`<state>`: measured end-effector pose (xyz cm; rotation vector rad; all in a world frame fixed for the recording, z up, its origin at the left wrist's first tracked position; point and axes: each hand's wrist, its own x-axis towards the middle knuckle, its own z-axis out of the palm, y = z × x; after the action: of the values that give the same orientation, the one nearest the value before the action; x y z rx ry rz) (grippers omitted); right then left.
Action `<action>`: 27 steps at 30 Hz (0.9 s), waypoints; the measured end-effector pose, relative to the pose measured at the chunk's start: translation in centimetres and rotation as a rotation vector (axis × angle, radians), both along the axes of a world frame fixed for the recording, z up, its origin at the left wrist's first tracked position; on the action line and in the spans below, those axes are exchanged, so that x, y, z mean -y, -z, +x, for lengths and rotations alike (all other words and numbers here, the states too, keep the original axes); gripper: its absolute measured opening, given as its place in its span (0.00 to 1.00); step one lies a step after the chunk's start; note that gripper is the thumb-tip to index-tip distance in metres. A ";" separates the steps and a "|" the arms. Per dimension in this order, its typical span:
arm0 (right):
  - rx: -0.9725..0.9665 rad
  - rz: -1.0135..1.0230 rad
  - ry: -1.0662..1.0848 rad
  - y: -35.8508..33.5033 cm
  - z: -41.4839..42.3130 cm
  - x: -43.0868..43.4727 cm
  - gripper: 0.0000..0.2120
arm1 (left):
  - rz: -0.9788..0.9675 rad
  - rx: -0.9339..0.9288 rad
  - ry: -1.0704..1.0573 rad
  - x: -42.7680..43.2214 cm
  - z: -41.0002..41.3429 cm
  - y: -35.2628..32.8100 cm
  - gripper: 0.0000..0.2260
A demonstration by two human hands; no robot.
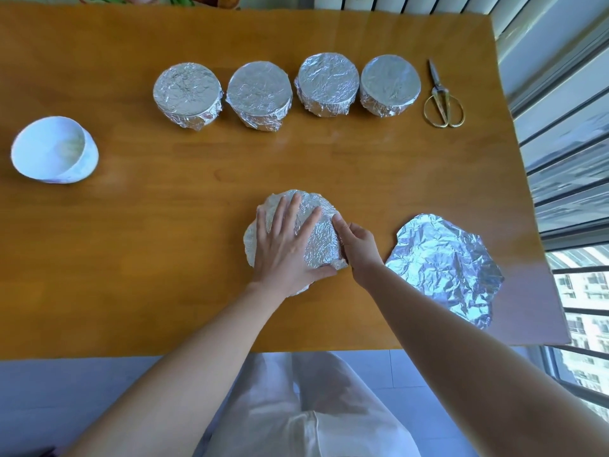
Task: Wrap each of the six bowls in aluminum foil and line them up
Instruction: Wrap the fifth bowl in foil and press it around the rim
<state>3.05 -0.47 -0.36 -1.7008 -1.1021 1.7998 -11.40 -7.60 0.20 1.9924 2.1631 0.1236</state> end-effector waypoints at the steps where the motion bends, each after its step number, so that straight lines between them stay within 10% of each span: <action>1: 0.013 -0.002 -0.006 -0.3 0.0 0.0 0.22 | -0.003 -0.022 -0.003 -0.1 0.1 0.2 0.49; 6: 0.062 0.025 -0.010 -0.6 -0.3 -0.2 0.15 | 0.014 -0.054 -0.023 -0.1 0.4 0.4 0.47; 13: 0.278 0.852 -0.223 -1.4 -1.3 -1.1 0.16 | 0.021 -0.066 -0.034 -0.1 0.5 0.4 0.46; 27: -0.032 0.181 -0.278 0.1 -1.7 0.9 0.23 | 0.072 -0.082 -0.019 0.1 0.3 0.6 0.38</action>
<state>1.30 -1.37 -0.45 -1.4668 -1.5001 1.8148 -11.11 -7.67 -0.39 2.0508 2.2584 0.1266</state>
